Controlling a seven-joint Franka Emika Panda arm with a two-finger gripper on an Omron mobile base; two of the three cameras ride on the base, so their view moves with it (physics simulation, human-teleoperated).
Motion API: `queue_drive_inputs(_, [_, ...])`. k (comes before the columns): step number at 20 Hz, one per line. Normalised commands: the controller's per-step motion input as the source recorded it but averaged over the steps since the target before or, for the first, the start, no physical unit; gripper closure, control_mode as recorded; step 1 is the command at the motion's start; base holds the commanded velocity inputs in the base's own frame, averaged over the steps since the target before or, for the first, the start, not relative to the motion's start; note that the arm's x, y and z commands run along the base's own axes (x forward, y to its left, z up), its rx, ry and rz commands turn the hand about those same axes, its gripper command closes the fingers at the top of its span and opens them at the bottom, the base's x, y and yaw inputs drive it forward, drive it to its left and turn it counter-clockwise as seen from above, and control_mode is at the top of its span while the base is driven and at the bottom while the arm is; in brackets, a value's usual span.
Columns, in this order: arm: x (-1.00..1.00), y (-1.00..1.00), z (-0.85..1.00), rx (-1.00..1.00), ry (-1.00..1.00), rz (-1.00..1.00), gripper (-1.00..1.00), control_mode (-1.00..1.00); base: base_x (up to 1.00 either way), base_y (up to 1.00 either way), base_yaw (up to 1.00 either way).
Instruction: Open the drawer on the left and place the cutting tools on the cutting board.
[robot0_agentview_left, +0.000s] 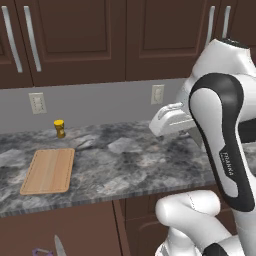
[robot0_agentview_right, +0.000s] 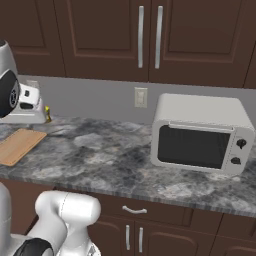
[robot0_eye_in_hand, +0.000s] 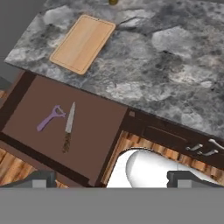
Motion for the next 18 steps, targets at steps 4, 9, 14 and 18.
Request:
queue_drive_inputs(4, [0.00, 0.25, -0.06, 0.00, 0.21, 0.00, -1.00, -1.00, 0.00, 0.00, 0.00])
queue_drive_inputs(9, [0.00, 0.25, -0.22, -0.01, 0.09, 0.00, -1.00, -1.00, 0.00, 0.00, 0.00])
queue_drive_inputs(14, [0.00, 0.23, -0.25, 0.00, 0.05, 0.00, -1.00, -1.00, 0.00, 0.00, 0.00])
queue_drive_inputs(18, [0.00, 0.27, -0.35, -0.01, 0.11, 0.00, -1.00, -1.00, 0.00, 0.00, 0.00])
